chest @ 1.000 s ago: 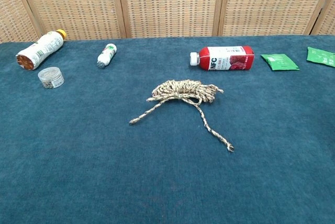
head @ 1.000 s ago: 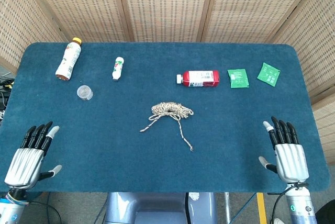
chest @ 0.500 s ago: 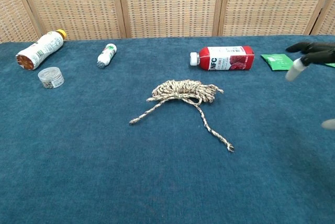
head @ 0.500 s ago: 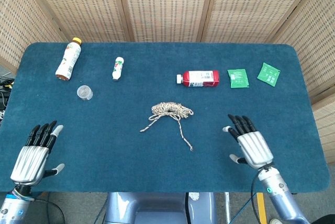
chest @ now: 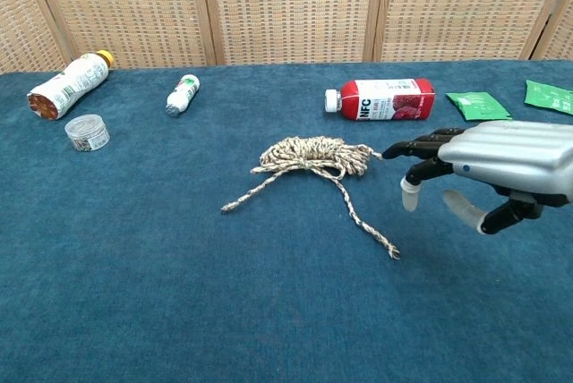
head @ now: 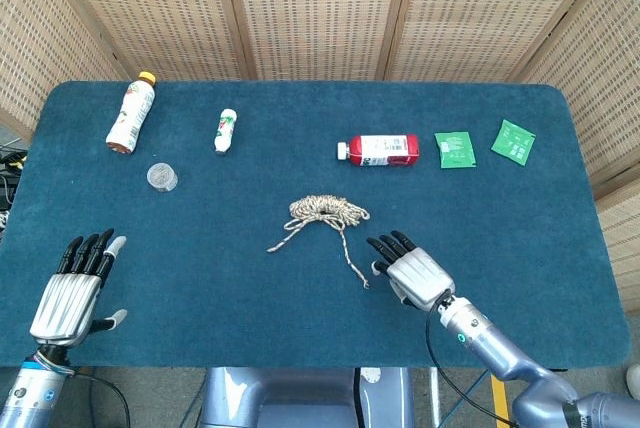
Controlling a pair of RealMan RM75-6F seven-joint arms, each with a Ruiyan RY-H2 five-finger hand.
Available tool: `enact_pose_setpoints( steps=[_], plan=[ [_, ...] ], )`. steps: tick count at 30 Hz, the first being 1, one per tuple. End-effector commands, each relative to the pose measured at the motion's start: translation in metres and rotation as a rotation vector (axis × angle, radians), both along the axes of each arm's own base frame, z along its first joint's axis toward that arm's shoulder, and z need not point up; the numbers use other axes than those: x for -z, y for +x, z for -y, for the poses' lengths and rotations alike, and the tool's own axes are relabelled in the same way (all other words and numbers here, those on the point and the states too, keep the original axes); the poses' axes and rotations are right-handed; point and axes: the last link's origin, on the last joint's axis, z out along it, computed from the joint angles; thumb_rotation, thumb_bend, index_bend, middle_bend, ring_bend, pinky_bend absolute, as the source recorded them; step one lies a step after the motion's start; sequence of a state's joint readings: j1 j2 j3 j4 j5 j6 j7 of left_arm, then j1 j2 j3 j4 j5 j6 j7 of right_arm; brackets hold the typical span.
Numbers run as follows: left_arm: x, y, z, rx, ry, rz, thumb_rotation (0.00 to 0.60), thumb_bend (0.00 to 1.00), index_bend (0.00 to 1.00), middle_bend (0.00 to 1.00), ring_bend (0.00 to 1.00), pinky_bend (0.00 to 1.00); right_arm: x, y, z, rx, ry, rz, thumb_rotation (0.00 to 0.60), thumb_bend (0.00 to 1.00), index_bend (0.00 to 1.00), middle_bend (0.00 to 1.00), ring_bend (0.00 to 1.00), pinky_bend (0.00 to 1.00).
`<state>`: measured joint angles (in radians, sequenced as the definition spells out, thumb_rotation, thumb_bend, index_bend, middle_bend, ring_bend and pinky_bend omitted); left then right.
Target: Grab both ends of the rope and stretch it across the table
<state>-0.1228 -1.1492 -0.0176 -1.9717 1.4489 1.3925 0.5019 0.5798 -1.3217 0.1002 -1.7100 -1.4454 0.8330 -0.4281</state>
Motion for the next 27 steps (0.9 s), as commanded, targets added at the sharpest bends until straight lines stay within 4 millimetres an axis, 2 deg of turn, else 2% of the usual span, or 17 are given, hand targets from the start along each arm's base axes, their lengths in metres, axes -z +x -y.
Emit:
enact_pose_setpoints(
  steps=[1, 8, 14, 27],
  plan=[
    [0.001, 0.000, 0.000, -0.001, -0.002, -0.004, 0.600, 0.00, 0.00, 0.00, 0.00, 0.00, 0.012, 0.006, 0.000, -0.036, 0.014, -0.036, 0.600, 0.80, 0.33, 0.00, 0.00, 0.00],
    [0.003, 0.001, 0.000, 0.001, -0.003, -0.011, 0.600, 0.00, 0.00, 0.00, 0.00, 0.00, 0.030, 0.015, 0.000, -0.068, 0.034, -0.093, 0.600, 0.87, 0.29, 0.00, 0.00, 0.00],
    [0.004, 0.001, 0.000, -0.001, -0.004, -0.015, 0.600, 0.00, 0.00, 0.00, 0.00, 0.00, 0.040, 0.019, -0.001, -0.080, 0.045, -0.125, 0.600, 0.91, 0.20, 0.00, 0.00, 0.00],
    [0.005, 0.001, -0.001, -0.005, -0.006, -0.018, 0.600, 0.00, 0.00, 0.00, 0.00, 0.00, 0.053, 0.010, -0.005, -0.067, 0.051, -0.180, 0.600, 0.92, 0.24, 0.00, 0.00, 0.00]
  ],
)
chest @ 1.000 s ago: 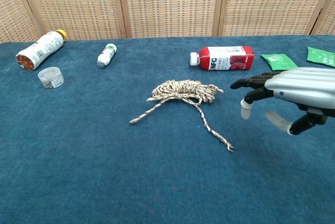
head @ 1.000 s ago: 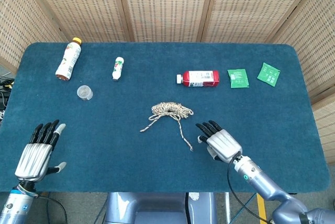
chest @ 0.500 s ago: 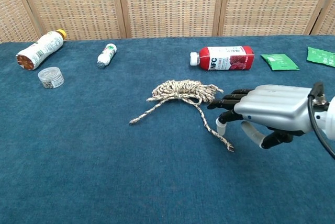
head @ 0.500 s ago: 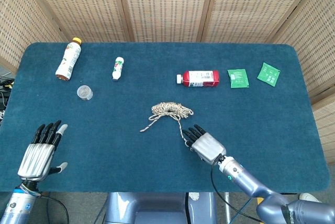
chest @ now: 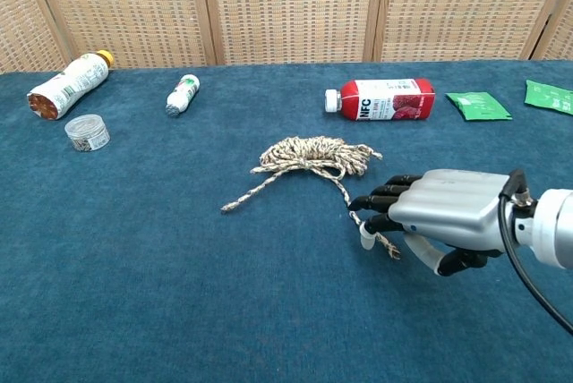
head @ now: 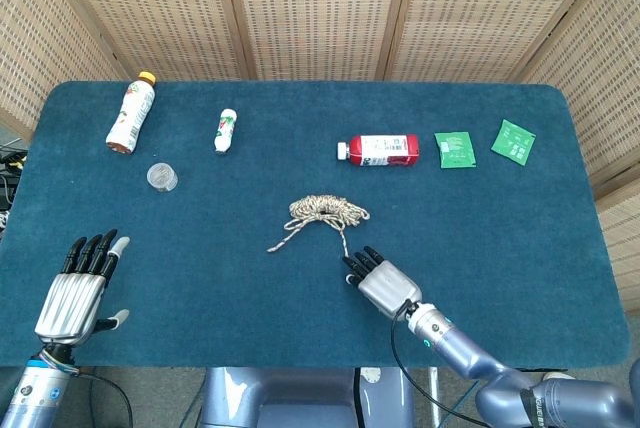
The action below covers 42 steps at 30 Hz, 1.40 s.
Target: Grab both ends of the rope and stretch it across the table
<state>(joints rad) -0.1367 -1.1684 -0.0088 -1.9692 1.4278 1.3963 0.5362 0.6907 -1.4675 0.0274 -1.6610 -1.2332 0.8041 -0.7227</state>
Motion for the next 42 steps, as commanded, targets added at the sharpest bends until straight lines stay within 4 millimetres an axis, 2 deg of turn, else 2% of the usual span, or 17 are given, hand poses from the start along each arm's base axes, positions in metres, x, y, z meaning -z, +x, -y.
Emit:
enact_pose_setpoints(
  steps=[1, 10, 18, 21, 26, 28, 30, 35, 42],
  plan=[
    [0.000, 0.000, 0.000, 0.000, 0.000, 0.000, 0.600, 0.00, 0.00, 0.00, 0.00, 0.00, 0.001, -0.003, 0.000, -0.003, -0.005, -0.017, 0.600, 0.92, 0.25, 0.00, 0.00, 0.00],
    [0.001, 0.000, 0.000, -0.002, -0.002, -0.002, 0.600, 0.00, 0.00, 0.00, 0.00, 0.00, -0.006, -0.020, 0.006, 0.019, -0.040, -0.085, 0.600, 0.91, 0.27, 0.00, 0.00, 0.00],
    [0.001, 0.001, 0.000, 0.000, -0.005, -0.001, 0.600, 0.00, 0.00, 0.00, 0.00, 0.00, -0.023, -0.034, 0.030, 0.085, -0.162, -0.118, 0.600, 0.91, 0.28, 0.00, 0.00, 0.00],
    [0.001, 0.001, 0.000, 0.000, -0.006, 0.000, 0.600, 0.00, 0.00, 0.00, 0.00, 0.00, -0.031, -0.030, 0.036, 0.141, -0.199, -0.052, 0.600, 0.81, 0.26, 0.00, 0.00, 0.00],
    [0.001, 0.001, -0.001, -0.001, -0.006, 0.001, 0.600, 0.00, 0.00, 0.00, 0.00, 0.00, -0.036, -0.019, 0.036, 0.253, -0.196, 0.100, 0.600, 0.38, 0.22, 0.00, 0.00, 0.00],
    [0.001, 0.001, -0.001, 0.000, -0.008, 0.002, 0.600, 0.00, 0.00, 0.00, 0.00, 0.00, -0.036, -0.013, 0.036, 0.324, -0.180, 0.184, 0.600, 0.33, 0.28, 0.00, 0.00, 0.00],
    [0.001, 0.001, 0.000, 0.001, -0.010, 0.001, 0.600, 0.00, 0.00, 0.00, 0.00, 0.00, -0.034, -0.010, 0.036, 0.384, -0.168, 0.246, 0.600, 0.31, 0.35, 0.00, 0.00, 0.00],
    [0.000, 0.001, -0.001, 0.000, -0.010, 0.004, 0.600, 0.00, 0.00, 0.00, 0.00, 0.00, -0.019, -0.009, 0.046, 0.535, -0.157, 0.314, 0.600, 0.30, 0.44, 0.00, 0.00, 0.00],
    [0.000, 0.001, -0.002, -0.003, -0.013, 0.006, 0.600, 0.00, 0.00, 0.00, 0.00, 0.00, -0.006, -0.007, 0.052, 0.584, -0.188, 0.337, 0.600, 0.33, 0.45, 0.00, 0.00, 0.00]
  ],
)
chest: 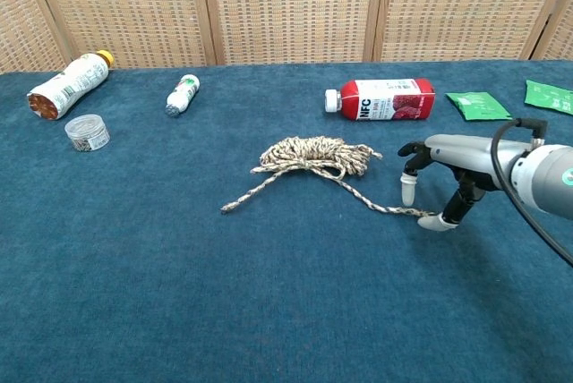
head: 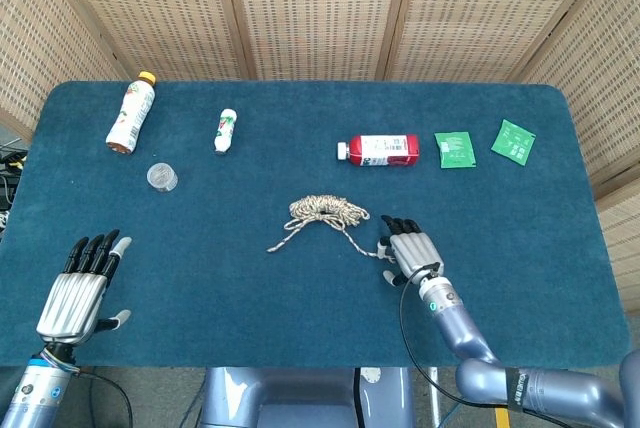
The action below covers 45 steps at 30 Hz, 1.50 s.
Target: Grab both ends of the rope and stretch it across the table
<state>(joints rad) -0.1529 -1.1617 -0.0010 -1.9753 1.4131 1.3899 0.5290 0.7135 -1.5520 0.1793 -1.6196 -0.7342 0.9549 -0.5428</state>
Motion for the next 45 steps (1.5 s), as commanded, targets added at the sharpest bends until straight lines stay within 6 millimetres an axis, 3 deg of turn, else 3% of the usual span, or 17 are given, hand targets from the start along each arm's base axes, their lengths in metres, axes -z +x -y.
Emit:
enact_pose_setpoints(
  steps=[1, 15, 34, 39, 45],
  plan=[
    [0.000, 0.000, 0.000, -0.001, 0.001, 0.000, 0.600, 0.00, 0.00, 0.00, 0.00, 0.00, 0.004, 0.003, 0.004, 0.004, -0.017, 0.004, 0.600, 0.34, 0.45, 0.00, 0.00, 0.00],
    [0.000, -0.001, -0.001, -0.003, -0.001, -0.004, 0.600, 0.00, 0.00, 0.00, 0.00, 0.00, 0.023, 0.001, 0.006, 0.000, -0.038, -0.024, 0.600, 0.37, 0.47, 0.00, 0.00, 0.00],
    [0.002, 0.000, -0.001, -0.003, -0.008, -0.009, 0.600, 0.00, 0.00, 0.00, 0.00, 0.00, 0.030, -0.021, 0.006, -0.048, -0.092, -0.083, 0.600, 0.37, 0.48, 0.00, 0.00, 0.00],
    [0.002, 0.000, -0.001, -0.004, -0.008, -0.008, 0.600, 0.00, 0.00, 0.00, 0.00, 0.00, 0.033, -0.026, 0.006, -0.043, -0.090, -0.090, 0.600, 0.38, 0.52, 0.00, 0.00, 0.00],
    [0.003, 0.000, -0.001, -0.005, -0.011, -0.010, 0.600, 0.00, 0.00, 0.00, 0.00, 0.00, 0.033, -0.025, 0.007, -0.063, -0.108, -0.083, 0.600, 0.45, 0.63, 0.00, 0.00, 0.00]
  ],
)
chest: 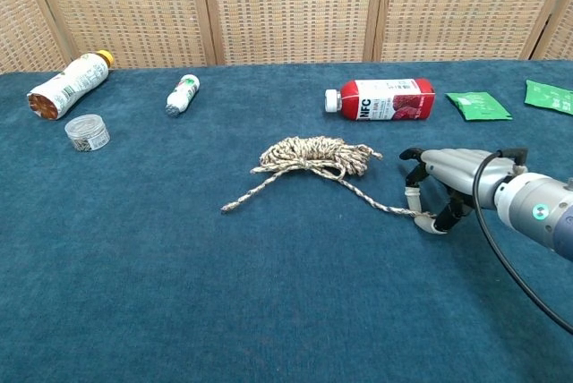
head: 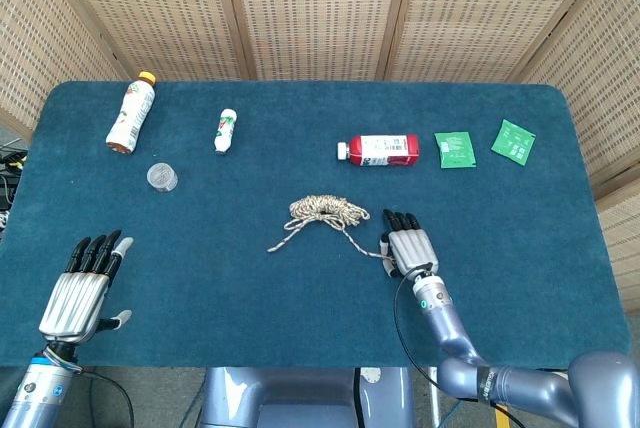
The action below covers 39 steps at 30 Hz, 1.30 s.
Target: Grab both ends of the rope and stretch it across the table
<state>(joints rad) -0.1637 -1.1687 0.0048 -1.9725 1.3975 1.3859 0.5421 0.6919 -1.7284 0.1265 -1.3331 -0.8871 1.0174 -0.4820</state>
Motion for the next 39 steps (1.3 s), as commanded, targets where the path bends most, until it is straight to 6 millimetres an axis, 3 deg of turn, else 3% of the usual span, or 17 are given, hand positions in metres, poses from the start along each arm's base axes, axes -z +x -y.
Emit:
enact_pose_setpoints(
  steps=[1, 13, 19, 26, 30, 39],
  plan=[
    [0.001, 0.000, 0.000, -0.001, -0.002, -0.001, 0.600, 0.00, 0.00, 0.00, 0.00, 0.00, 0.000, 0.000, 0.000, -0.010, -0.008, 0.003, 0.600, 0.46, 0.65, 0.00, 0.00, 0.00],
    [0.005, 0.004, -0.006, 0.016, -0.023, -0.003, 0.600, 0.00, 0.00, 0.00, 0.00, 0.00, -0.006, 0.003, 0.002, -0.050, -0.029, -0.008, 0.600, 0.50, 0.70, 0.00, 0.00, 0.00],
    [0.010, 0.027, -0.046, 0.152, -0.016, -0.016, 0.600, 0.00, 0.00, 0.00, 0.00, 0.00, -0.008, 0.007, 0.002, -0.082, -0.028, -0.035, 0.600, 0.50, 0.71, 0.00, 0.00, 0.00],
    [0.048, 0.063, -0.102, 0.288, -0.109, 0.011, 0.600, 0.00, 0.28, 0.00, 0.00, 0.00, -0.007, 0.011, 0.002, -0.091, -0.014, -0.045, 0.600, 0.50, 0.71, 0.00, 0.00, 0.00],
    [0.074, 0.074, -0.117, 0.260, -0.177, 0.040, 0.600, 0.00, 0.37, 0.00, 0.00, 0.00, -0.005, 0.011, 0.002, -0.087, -0.005, -0.054, 0.600, 0.50, 0.71, 0.00, 0.00, 0.00],
    [0.119, 0.099, -0.144, 0.138, -0.281, 0.103, 0.600, 0.11, 0.41, 0.00, 0.00, 0.00, -0.002, 0.009, 0.005, -0.066, 0.007, -0.058, 0.600, 0.50, 0.71, 0.00, 0.00, 0.00]
  ],
)
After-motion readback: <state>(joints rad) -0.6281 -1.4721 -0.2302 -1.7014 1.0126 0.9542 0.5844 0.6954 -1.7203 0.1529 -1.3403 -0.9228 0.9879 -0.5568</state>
